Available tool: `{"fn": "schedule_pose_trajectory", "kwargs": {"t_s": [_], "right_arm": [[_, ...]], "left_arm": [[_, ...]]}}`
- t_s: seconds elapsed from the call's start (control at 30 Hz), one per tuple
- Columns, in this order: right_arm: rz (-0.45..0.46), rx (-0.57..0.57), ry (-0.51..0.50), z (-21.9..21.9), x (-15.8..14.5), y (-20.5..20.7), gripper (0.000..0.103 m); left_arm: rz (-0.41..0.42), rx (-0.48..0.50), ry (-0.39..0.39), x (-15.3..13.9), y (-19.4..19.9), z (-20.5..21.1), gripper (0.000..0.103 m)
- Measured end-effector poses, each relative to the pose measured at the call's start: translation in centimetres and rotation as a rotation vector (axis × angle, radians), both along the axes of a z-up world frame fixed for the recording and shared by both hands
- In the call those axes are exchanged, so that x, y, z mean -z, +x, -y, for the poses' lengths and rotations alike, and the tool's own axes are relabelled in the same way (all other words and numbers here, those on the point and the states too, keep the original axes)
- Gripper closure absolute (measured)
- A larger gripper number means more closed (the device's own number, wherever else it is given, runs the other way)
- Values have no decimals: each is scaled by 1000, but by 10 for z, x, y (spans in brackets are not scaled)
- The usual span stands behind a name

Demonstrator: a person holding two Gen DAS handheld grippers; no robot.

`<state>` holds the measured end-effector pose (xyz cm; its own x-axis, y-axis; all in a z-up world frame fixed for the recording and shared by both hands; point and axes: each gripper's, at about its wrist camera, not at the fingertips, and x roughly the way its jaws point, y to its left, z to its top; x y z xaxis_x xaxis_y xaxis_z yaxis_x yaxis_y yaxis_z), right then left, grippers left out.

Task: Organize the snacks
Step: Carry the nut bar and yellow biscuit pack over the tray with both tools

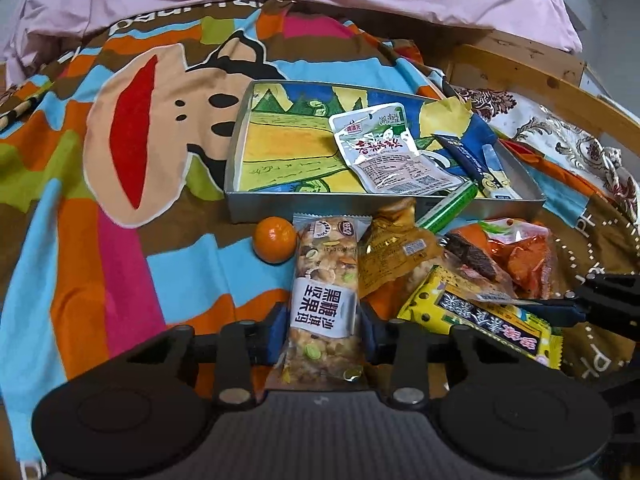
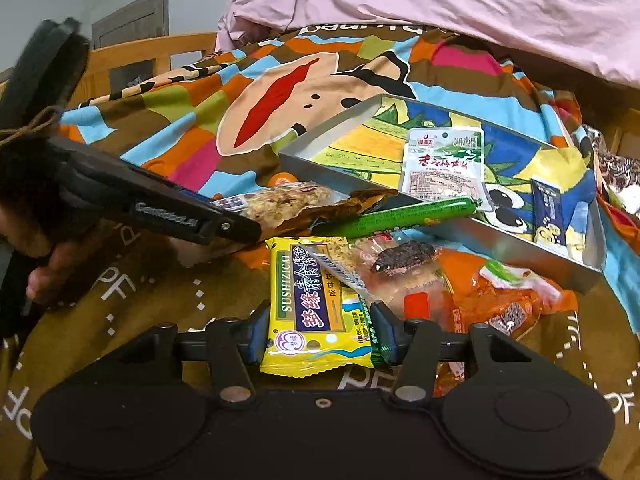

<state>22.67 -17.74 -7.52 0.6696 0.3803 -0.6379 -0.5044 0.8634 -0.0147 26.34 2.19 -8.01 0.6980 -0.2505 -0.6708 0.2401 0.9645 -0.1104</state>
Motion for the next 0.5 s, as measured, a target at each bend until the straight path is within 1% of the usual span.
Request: {"fn": "schedule_pose_trajectory", "kwargs": {"t_s": [0.07, 0.23, 0.27, 0.3, 0.33, 0.37, 0.47, 0.5], "right_arm": [[-4, 0, -2, 0, -2, -4, 49], [-6, -4, -8, 1, -3, -10, 49], [-2, -6, -11, 1, -2, -10, 48], [5, -9, -15, 0, -2, -10, 47], [7, -14, -17, -1, -1, -9, 47], [11, -18, -20, -2, 0, -9, 46], [23, -29, -35, -6, 5, -7, 41], [24, -30, -37, -7, 6, -6, 41]], "left_arm": [[-13, -17, -17, -2, -9, -1, 63], [-26, -46, -30, -1, -28, 1, 62], [-28, -42, -22, -1, -28, 2, 60], [-29, -39, -3, 0, -27, 4, 55], [-33, -34, 8, 1, -25, 6, 52], [-34, -32, 10, 2, -24, 7, 48], [-39, -21, 12, 5, -19, 11, 47], [-38, -22, 11, 6, -16, 11, 47]]}}
